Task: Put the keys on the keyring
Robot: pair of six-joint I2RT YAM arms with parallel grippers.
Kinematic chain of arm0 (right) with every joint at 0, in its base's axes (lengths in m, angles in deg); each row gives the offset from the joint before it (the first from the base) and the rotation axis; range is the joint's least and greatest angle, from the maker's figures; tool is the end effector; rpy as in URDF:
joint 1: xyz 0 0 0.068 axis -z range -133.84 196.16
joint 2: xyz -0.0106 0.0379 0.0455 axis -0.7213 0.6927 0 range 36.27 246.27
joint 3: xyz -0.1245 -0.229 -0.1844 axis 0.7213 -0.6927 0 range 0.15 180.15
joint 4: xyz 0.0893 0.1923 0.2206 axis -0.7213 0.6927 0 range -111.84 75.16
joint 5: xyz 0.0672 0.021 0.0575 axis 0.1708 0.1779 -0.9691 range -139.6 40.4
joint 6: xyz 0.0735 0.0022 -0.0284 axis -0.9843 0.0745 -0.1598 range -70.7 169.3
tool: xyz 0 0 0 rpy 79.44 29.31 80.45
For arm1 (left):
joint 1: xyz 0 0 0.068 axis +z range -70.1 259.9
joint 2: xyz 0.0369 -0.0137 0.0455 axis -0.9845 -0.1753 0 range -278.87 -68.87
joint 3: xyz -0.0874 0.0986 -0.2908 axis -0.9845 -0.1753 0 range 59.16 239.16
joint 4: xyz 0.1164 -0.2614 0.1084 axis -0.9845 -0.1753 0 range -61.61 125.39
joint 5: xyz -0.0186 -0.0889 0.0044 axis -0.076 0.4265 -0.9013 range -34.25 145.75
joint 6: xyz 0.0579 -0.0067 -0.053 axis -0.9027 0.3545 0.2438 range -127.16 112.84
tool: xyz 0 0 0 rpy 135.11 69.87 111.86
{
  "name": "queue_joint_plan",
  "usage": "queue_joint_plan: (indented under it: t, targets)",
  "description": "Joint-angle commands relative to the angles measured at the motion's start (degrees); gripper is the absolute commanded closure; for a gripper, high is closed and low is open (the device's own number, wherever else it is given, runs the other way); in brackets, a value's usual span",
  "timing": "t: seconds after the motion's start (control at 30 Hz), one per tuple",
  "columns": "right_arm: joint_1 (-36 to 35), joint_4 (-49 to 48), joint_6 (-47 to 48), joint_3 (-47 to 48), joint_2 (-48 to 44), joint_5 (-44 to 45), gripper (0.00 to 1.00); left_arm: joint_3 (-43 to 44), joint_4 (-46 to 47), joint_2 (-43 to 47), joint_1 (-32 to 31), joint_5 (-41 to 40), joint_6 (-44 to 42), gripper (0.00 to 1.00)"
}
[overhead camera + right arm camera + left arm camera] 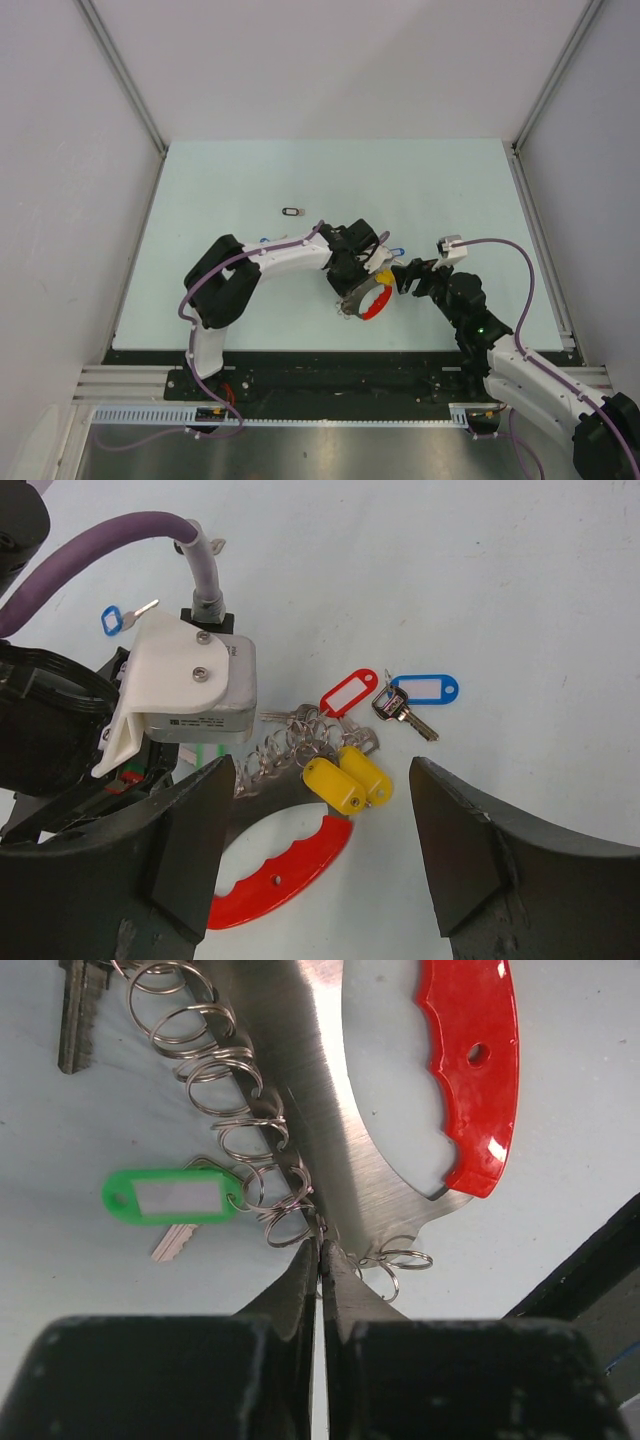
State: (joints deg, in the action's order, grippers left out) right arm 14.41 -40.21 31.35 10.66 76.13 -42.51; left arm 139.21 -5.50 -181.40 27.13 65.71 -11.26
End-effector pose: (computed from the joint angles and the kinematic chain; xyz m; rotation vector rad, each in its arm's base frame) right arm 0.1772 0.0998 0.1957 -0.1240 1.7859 0.5190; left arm 0.2679 -0.3719 0.1605 1.4235 2.5507 -0.4081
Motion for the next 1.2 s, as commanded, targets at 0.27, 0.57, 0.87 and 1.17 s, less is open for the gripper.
queue_joint_plan:
  t: [0.27, 0.57, 0.87, 1.17]
  targets:
    - [0.19, -2.37, 0.11, 0.66, 1.1, -1.99, 0.25, -5.43, 4.66, 4.68, -0.49, 2.44, -0.91, 1.0]
    - [0.19, -1.58, 0.29, 3.73, 5.13, -9.19, 0.25, -20.27, 25.37, 15.74, 0.92, 3.67, 3.47, 1.0]
    - [0.28, -3.6, 0.2, 6.46, 12.17, -19.66, 0.26, -36.8, 48.07, 25.86, 3.11, 4.37, 8.05, 1.0]
    - [0.19, -3.6, -0.24, 9.01, 17.97, -24.49, 0.27, -49.44, 68.55, 31.32, 6.27, 8.23, 11.74, 1.0]
